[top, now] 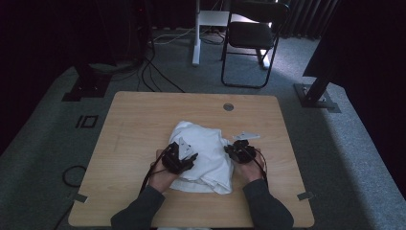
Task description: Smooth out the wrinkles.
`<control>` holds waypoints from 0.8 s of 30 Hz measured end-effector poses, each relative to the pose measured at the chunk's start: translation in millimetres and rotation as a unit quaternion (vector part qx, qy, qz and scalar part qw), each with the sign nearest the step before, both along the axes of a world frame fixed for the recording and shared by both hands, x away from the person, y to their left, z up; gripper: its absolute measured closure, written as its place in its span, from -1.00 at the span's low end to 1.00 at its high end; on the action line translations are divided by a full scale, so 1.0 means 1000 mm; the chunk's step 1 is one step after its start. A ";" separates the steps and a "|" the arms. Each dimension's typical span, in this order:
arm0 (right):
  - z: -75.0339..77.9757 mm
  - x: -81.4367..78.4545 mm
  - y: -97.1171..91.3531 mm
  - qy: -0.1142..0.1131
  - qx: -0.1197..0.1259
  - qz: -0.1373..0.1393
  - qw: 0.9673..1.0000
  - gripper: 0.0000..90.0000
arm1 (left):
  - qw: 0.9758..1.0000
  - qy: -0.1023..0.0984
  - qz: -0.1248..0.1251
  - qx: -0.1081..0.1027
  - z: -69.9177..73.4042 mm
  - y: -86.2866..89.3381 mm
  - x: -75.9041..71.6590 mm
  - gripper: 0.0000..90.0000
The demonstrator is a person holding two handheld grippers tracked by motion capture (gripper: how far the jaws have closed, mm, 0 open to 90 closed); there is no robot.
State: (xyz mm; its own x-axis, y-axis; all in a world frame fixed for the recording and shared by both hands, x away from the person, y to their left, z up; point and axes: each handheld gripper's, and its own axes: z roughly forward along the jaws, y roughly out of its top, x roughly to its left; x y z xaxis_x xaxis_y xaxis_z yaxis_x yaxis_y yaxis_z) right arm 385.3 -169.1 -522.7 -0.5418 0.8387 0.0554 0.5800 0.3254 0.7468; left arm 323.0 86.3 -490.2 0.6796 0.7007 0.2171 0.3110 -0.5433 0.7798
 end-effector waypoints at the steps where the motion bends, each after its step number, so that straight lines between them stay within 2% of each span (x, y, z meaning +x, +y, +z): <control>1: -0.001 0.000 -0.002 -0.002 -0.004 0.000 1.000 0.97 | 1.000 0.005 0.000 -0.002 -0.003 0.000 -0.003 0.29; 4: -0.002 0.000 -0.007 -0.006 -0.011 -0.008 1.000 0.97 | 1.000 0.008 -0.001 0.013 -0.013 -0.002 -0.012 0.29; 5: -0.002 0.002 -0.010 -0.008 -0.010 -0.013 1.000 0.97 | 1.000 0.016 0.003 0.014 -0.019 -0.003 -0.017 0.30; 6: -0.002 0.002 -0.010 -0.008 -0.010 -0.013 1.000 0.97 | 1.000 0.016 0.003 0.014 -0.019 -0.003 -0.017 0.31; 7: -0.005 0.007 -0.010 -0.004 -0.013 -0.013 1.000 0.97 | 1.000 0.016 0.010 0.024 -0.025 -0.005 -0.019 0.31; 10: -0.010 0.015 -0.002 -0.002 -0.024 -0.012 1.000 0.97 | 0.999 0.021 0.035 0.021 -0.034 -0.010 -0.017 0.34; 12: -0.011 0.018 0.000 -0.002 -0.029 -0.012 1.000 0.97 | 0.999 0.021 0.035 0.021 -0.034 -0.010 -0.017 0.37; 13: -0.013 0.028 0.008 -0.008 -0.038 -0.012 0.999 0.96 | 0.998 0.027 0.064 0.010 -0.039 -0.012 -0.005 0.42; 16: -0.011 0.043 0.015 -0.020 -0.041 -0.015 0.999 0.96 | 0.995 0.019 0.094 0.011 -0.040 -0.013 0.010 0.49; 18: -0.010 0.048 0.016 -0.020 -0.041 -0.018 0.999 0.96 | 0.995 0.019 0.094 0.011 -0.040 -0.013 0.010 0.50; 19: -0.006 0.056 0.017 -0.028 -0.041 -0.022 0.999 0.90 | 0.992 0.013 0.126 0.010 -0.041 -0.014 0.029 0.51; 20: -0.005 0.058 0.016 -0.033 -0.041 -0.022 0.998 0.81 | 0.990 0.011 0.140 0.013 -0.041 -0.014 0.038 0.51; 22: 0.000 0.060 0.011 -0.041 -0.027 -0.034 0.998 0.54 | 0.988 0.011 0.152 0.003 -0.040 -0.013 0.048 0.50; 23: 0.000 0.060 0.011 -0.041 -0.027 -0.034 0.998 0.54 | 0.988 0.011 0.152 0.003 -0.040 -0.013 0.048 0.47; 24: 0.003 0.058 0.007 -0.040 -0.015 -0.037 0.998 0.54 | 0.988 0.011 0.152 0.003 -0.040 -0.013 0.048 0.47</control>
